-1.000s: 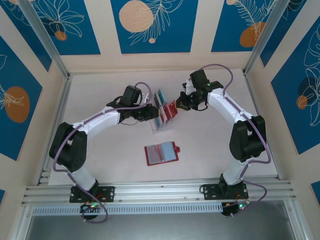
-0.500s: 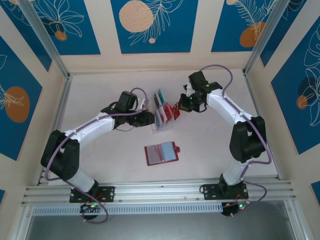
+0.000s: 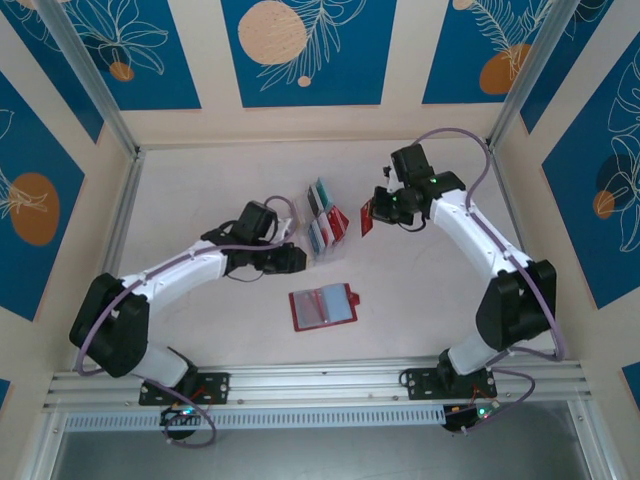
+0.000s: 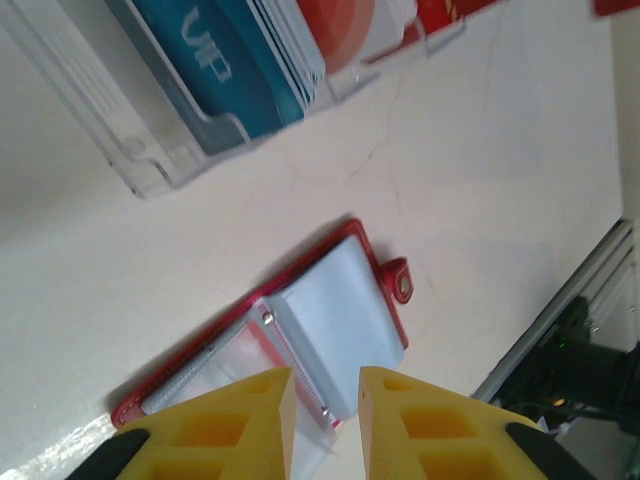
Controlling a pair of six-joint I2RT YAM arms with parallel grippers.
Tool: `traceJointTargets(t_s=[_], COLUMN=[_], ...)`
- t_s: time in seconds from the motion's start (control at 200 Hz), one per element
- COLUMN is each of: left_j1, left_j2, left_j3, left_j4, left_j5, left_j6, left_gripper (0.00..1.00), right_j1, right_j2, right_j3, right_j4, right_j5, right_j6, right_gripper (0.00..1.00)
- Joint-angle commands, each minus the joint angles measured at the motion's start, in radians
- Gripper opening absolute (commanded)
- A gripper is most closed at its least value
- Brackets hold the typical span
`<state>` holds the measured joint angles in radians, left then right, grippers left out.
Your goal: Put the credit cards into the card holder
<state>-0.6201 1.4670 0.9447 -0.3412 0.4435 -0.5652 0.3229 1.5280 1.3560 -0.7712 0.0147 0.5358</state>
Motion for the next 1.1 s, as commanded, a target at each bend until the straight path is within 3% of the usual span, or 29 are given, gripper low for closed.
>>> traceJointTargets(t_s=[0.0, 0.18, 0.465, 0.705, 1.095], left_j1=[-0.045, -0.099, -0.120, -0.120, -0.121], left_j2=[-0.014, 0.014, 0.057, 0.131, 0.108], left_j3=[-0.026, -0.070, -0.149, -0.176, -0.224], left_j4=[-0.039, -0.020, 0.020, 0.038, 0.011], left_j5=[-0.038, -0.044, -0.050, -0.084, -0.146], left_j6=[0.031, 0.027, 0.015, 0.029, 0.038], left_gripper=[0.24, 0.24, 0.23, 0.23, 0.22], right_j1=[-0.002, 0.060, 0.168, 0.253, 0.259], right_j2=[-0.091, -0.206, -0.300, -0.255, -0.107], right_j3=[-0.054, -0.171, -0.405, -0.517, -0.601], right_j4=[0.016, 0.047, 0.214, 0.346, 0.471], right_j5=[0.021, -0.008, -0.237, -0.350, -0.436], right_j6=[0.035, 0.040, 0.024, 0.031, 0.042], right_gripper=[0.00, 0.00, 0.00, 0.00, 0.00])
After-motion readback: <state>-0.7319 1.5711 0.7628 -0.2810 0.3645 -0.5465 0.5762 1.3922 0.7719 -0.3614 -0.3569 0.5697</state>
